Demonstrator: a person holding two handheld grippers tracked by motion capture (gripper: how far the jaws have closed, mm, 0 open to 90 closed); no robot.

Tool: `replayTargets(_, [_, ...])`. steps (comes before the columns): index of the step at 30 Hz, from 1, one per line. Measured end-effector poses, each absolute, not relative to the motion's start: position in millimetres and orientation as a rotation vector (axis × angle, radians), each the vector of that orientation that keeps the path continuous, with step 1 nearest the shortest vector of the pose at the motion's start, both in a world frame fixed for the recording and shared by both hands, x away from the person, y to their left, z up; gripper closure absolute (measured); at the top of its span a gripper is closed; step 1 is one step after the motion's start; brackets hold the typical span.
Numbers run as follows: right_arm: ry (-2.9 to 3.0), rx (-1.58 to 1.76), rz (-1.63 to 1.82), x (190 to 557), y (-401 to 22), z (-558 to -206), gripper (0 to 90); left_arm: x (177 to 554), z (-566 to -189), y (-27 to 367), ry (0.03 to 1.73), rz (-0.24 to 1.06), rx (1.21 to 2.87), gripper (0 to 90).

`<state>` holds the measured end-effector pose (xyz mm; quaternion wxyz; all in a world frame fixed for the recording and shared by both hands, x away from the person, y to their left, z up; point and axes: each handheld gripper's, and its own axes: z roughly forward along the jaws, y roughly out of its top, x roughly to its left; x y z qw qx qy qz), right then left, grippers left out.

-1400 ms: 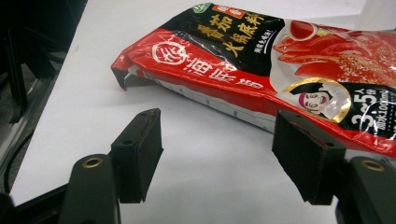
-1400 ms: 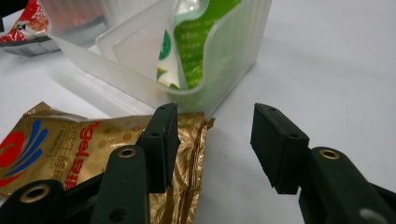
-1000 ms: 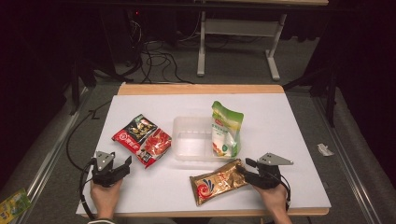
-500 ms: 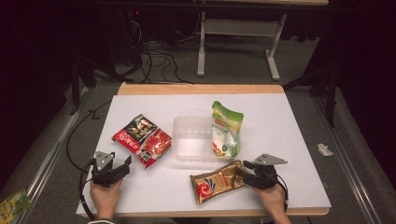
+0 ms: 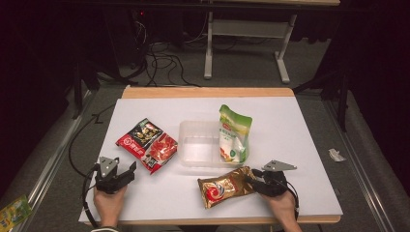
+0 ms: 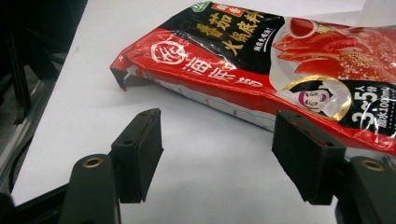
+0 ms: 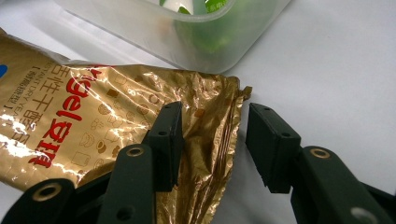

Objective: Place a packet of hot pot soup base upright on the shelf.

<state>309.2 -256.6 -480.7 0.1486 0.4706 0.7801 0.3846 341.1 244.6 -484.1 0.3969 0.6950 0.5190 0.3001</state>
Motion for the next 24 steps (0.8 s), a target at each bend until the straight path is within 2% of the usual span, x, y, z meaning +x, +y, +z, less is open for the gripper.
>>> replayTargets(14, [2.269, 1.241, 0.987, 305, -249, -480, 66.0, 340, -484, 245, 1.316, 0.766, 1.752, 33.6])
replayTargets(24, [2.318, 1.171, 0.956, 302, -242, -478, 86.0, 340, -484, 245, 1.318, 0.763, 1.752, 33.6])
